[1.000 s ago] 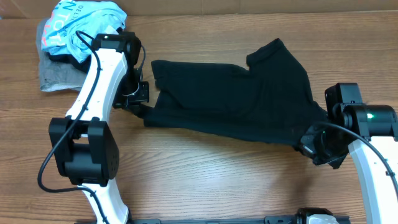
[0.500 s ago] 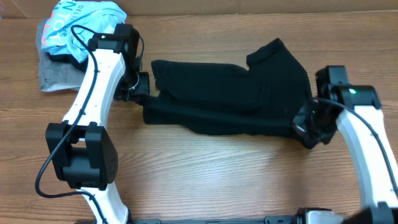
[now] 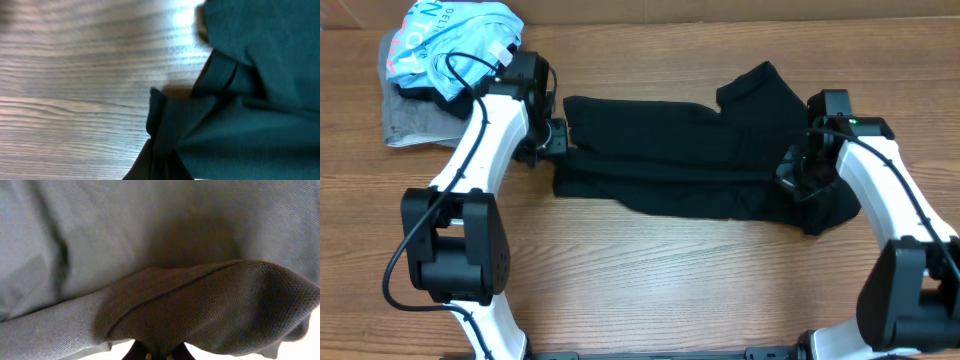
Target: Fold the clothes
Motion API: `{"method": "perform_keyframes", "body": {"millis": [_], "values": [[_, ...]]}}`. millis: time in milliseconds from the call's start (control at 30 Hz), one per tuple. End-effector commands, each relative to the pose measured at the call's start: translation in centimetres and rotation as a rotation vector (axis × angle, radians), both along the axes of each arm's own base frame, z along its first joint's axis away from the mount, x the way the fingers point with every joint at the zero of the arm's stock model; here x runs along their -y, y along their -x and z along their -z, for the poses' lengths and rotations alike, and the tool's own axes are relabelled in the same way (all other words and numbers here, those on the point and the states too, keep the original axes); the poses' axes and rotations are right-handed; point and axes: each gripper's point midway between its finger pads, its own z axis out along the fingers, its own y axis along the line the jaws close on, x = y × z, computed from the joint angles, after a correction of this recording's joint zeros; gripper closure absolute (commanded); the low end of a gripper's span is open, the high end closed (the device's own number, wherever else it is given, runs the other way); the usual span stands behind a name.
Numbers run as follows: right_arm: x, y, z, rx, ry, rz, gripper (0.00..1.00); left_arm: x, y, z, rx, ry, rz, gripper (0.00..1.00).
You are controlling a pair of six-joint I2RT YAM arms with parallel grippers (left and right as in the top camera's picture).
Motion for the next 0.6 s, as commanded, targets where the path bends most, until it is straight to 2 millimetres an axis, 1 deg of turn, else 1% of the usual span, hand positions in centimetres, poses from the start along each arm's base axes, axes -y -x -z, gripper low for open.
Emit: {"method": "perform_keyframes", "body": {"millis": [0,33,67,100,133,167,200,267,333,367,400,433,467,500,567], "values": [[0.6,-1.4,0.4,0.020,0.016,-0.001,0.89,0.7,0.4,1.6,-0.012,0.027,0.008,0.95],[0.6,-1.7,0.6,0.024,0.019,-0.001,0.80,0.8,0.2,1.8,-0.004,0.032,0.008,0.91],[0.7,-1.9,0.8,0.027,0.020,0.000,0.70,0.9,0.1,1.9,0.005,0.035,0.009,0.81],[0.7,-2.0,0.9,0.031,0.020,0.000,0.58,0.9,-0.1,1.9,0.011,0.035,0.009,0.71],[0.7,-2.2,0.9,0.036,0.020,0.000,0.40,0.9,-0.3,1.8,0.021,0.036,0.009,0.60],[0.7,-2.3,0.9,0.039,0.019,0.000,0.34,0.9,-0.5,1.8,0.027,0.036,0.009,0.51],[0.7,-2.3,0.7,0.042,0.019,0.000,0.28,0.9,-0.6,1.7,0.030,0.036,0.009,0.45],[0.7,-2.6,-0.1,0.049,0.020,0.000,0.23,0.9,-0.8,1.4,0.037,0.038,0.009,0.41],[0.6,-3.1,-1.7,0.063,0.018,-0.014,0.22,1.0,-1.3,0.2,0.050,0.037,0.023,0.39],[0.6,-3.5,-3.1,0.077,0.016,-0.024,0.21,1.0,-1.7,-0.8,0.058,0.036,0.034,0.37],[0.6,-3.8,-4.2,0.087,0.015,-0.034,0.20,1.1,-2.2,-2.2,0.072,0.035,0.046,0.34],[0.4,-4.3,-5.8,0.105,0.010,-0.059,0.19,1.1,-2.7,-3.6,0.088,0.036,0.056,0.32],[0.2,-4.6,-7.2,0.121,0.005,-0.081,0.16,1.3,-3.3,-5.4,0.111,0.039,0.071,0.29],[0.1,-5.0,-9.2,0.146,0.004,-0.109,0.13,1.6,-3.8,-7.3,0.138,0.047,0.094,0.27],[0.0,-5.6,-12.4,0.194,0.007,-0.152,0.04,2.4,-5.0,-11.5,0.216,0.081,0.143,0.22]]}}
